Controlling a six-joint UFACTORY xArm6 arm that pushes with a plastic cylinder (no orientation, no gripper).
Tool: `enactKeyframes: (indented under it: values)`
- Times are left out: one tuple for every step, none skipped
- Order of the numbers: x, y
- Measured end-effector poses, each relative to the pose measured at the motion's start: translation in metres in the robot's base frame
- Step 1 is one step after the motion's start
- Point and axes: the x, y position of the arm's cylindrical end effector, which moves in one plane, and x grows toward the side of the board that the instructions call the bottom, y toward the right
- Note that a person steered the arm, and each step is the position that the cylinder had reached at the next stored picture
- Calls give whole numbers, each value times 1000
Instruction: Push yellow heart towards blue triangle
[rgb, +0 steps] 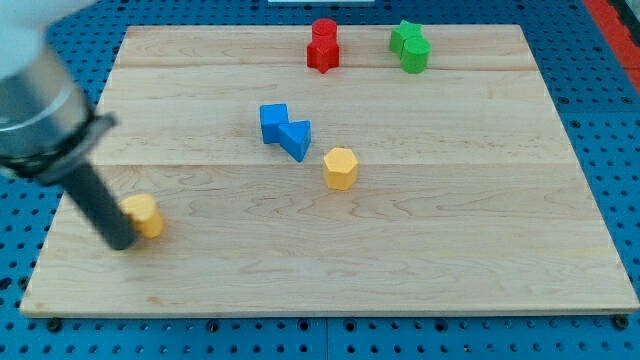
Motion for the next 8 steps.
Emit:
enactKeyframes:
  values:
    - [-9, 20]
    - [-16, 13]
    - [-5, -51]
    - [-34, -20]
    - [-37, 55]
    - [-44, 79]
    - [12, 81]
    - [3, 110]
